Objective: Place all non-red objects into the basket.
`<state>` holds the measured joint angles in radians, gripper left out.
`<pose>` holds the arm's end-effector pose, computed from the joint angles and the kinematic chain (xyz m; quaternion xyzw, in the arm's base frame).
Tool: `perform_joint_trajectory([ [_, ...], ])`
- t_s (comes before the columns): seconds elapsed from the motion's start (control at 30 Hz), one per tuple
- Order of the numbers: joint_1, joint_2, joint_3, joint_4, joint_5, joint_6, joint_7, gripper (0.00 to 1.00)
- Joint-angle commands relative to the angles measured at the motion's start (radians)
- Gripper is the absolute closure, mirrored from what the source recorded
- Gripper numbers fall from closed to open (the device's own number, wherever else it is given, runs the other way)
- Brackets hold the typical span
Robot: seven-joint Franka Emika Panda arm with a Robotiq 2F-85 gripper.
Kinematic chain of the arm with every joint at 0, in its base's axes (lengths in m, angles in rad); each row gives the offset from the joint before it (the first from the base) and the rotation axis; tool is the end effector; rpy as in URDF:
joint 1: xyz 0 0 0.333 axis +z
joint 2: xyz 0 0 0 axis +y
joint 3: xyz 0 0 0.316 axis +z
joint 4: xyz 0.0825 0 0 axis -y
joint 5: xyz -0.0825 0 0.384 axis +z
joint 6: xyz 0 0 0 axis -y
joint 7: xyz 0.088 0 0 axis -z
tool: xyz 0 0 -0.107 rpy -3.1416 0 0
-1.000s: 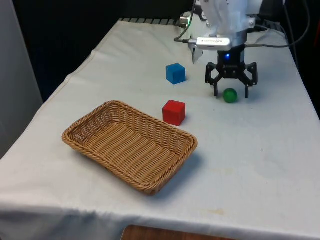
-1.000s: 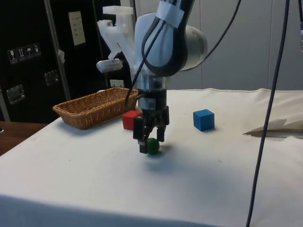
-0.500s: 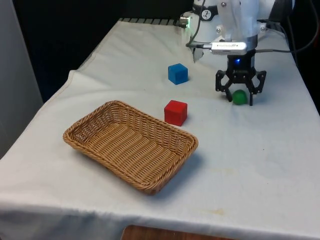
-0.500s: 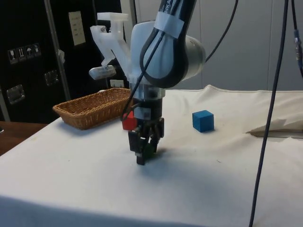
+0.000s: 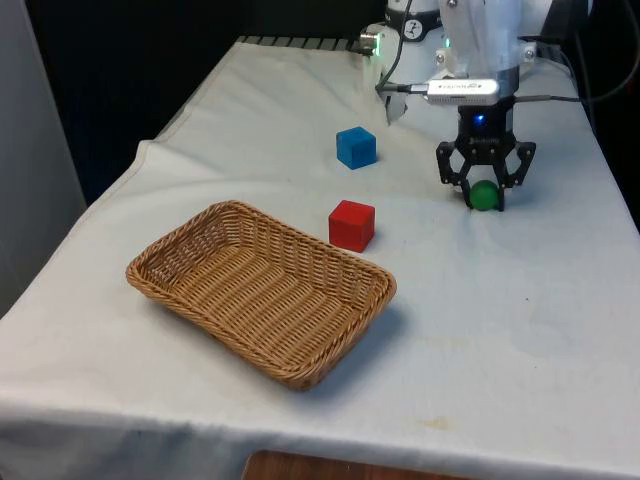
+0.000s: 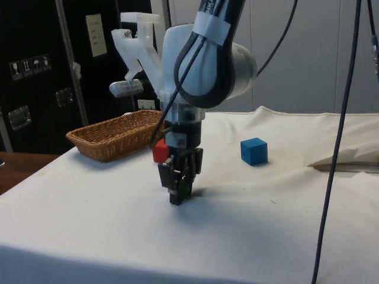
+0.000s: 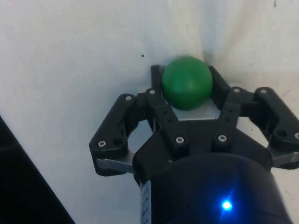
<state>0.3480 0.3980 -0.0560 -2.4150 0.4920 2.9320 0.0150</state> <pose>0.4819 0.1117 0.1582 -0.9921 0.0959 -0.0513 0.0630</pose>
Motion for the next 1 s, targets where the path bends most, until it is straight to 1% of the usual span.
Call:
perform_joint_trajectory([
  [0.0, -0.002, -0.022, -0.006, -0.011, -0.004, -0.009, -0.002, 1.00],
  [0.03, -0.001, -0.007, -0.002, -0.001, 0.000, -0.002, -0.002, 1.00],
  [0.07, -0.001, -0.030, -0.011, -0.014, -0.006, -0.014, -0.003, 1.00],
  [0.2, 0.004, -0.070, -0.023, -0.034, -0.013, -0.031, -0.009, 1.00],
  [0.23, 0.004, -0.092, -0.027, -0.045, -0.018, -0.040, -0.010, 1.00],
  [0.33, 0.003, -0.124, -0.031, -0.059, -0.026, -0.055, -0.011, 1.00],
  [0.37, -0.003, -0.116, -0.019, -0.051, -0.011, -0.048, -0.018, 1.00],
  [0.4, 0.003, -0.136, -0.032, -0.063, -0.029, -0.060, -0.011, 1.00],
  [0.47, 0.002, -0.164, -0.035, -0.071, -0.037, -0.076, -0.012, 1.00],
  [0.5, 0.002, -0.164, -0.035, -0.071, -0.037, -0.076, -0.012, 1.00],
  [0.6, -0.002, -0.202, -0.042, -0.077, -0.050, -0.101, -0.018, 1.00],
  [0.63, -0.003, -0.193, -0.031, -0.071, -0.031, -0.092, -0.025, 1.00],
  [0.67, -0.003, -0.211, -0.044, -0.078, -0.051, -0.107, -0.023, 1.00],
  [0.73, -0.004, -0.228, -0.050, -0.080, -0.052, -0.120, -0.034, 1.00],
  [0.77, -0.005, -0.247, -0.058, -0.080, -0.052, -0.134, -0.047, 1.00],
  [0.9, -0.008, -0.276, -0.072, -0.074, -0.051, -0.163, -0.072, 1.00],
  [0.93, -0.006, -0.275, -0.066, -0.074, -0.031, -0.156, -0.081, 1.00],
  [0.97, -0.010, -0.289, -0.079, -0.069, -0.047, -0.178, -0.088, 1.00],
])
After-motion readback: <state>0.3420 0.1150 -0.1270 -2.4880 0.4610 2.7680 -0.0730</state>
